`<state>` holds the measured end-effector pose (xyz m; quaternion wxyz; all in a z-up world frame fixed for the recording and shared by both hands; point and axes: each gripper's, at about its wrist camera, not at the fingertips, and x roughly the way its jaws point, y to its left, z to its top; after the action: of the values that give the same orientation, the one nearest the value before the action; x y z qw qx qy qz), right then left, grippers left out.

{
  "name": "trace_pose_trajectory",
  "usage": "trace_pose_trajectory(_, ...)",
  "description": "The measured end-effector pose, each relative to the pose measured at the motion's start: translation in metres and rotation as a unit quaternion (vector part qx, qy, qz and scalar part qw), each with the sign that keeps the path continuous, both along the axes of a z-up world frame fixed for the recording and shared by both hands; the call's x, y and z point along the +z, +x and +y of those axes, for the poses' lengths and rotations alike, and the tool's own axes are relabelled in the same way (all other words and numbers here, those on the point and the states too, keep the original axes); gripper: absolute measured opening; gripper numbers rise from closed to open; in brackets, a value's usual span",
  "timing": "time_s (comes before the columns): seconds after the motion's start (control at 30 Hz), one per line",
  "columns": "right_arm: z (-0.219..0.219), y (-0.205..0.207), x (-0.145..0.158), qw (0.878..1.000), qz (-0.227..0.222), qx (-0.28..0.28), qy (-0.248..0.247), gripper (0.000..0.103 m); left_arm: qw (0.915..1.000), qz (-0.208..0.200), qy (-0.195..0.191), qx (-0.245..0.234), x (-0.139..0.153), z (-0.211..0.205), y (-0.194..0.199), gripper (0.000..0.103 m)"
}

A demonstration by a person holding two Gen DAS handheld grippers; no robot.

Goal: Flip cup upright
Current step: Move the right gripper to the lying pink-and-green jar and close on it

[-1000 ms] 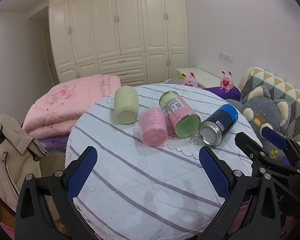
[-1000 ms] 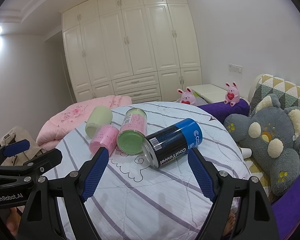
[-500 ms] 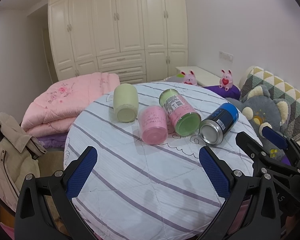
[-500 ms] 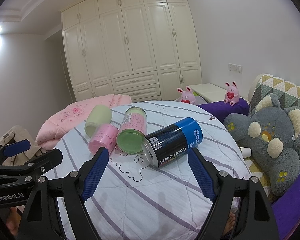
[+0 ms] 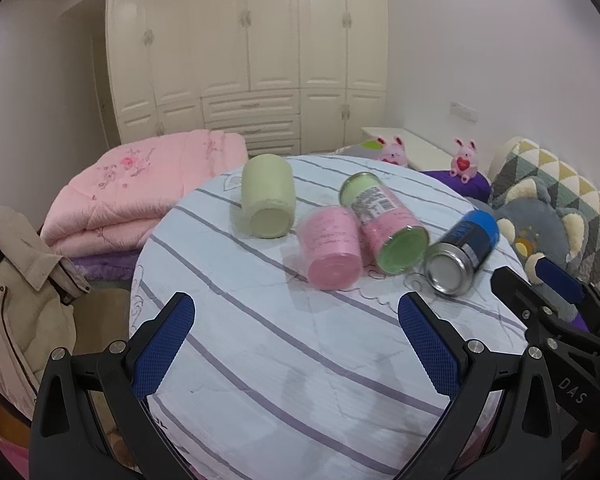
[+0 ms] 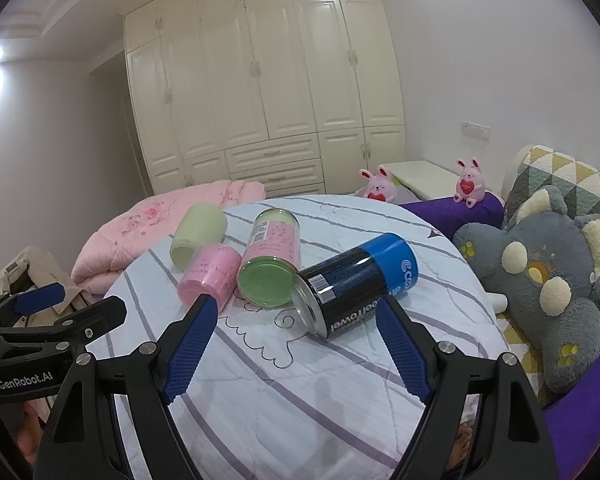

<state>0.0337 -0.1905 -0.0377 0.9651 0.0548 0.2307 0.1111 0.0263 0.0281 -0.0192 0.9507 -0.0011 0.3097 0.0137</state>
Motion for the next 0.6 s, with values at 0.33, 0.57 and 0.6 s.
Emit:
trace_pose_trajectory(0.33,0.032,0.037,0.006,0.999,0.027,0.009,-0.045,0.083,0.9988,0.019,-0.038,0.024,-0.003,0.039,0.035,0.103)
trace_pose_trajectory(0.57,0.056,0.083,0.014,0.996,0.055,0.005,-0.074,0.083,0.9980,0.031,-0.048,0.027,-0.005,0.056,0.061,0.103)
trace_pose_trajectory(0.6,0.058,0.092,0.014,0.995,0.066,0.002,-0.072,0.083,0.9979,0.032,-0.049,0.027,-0.006,0.057,0.065,0.103)
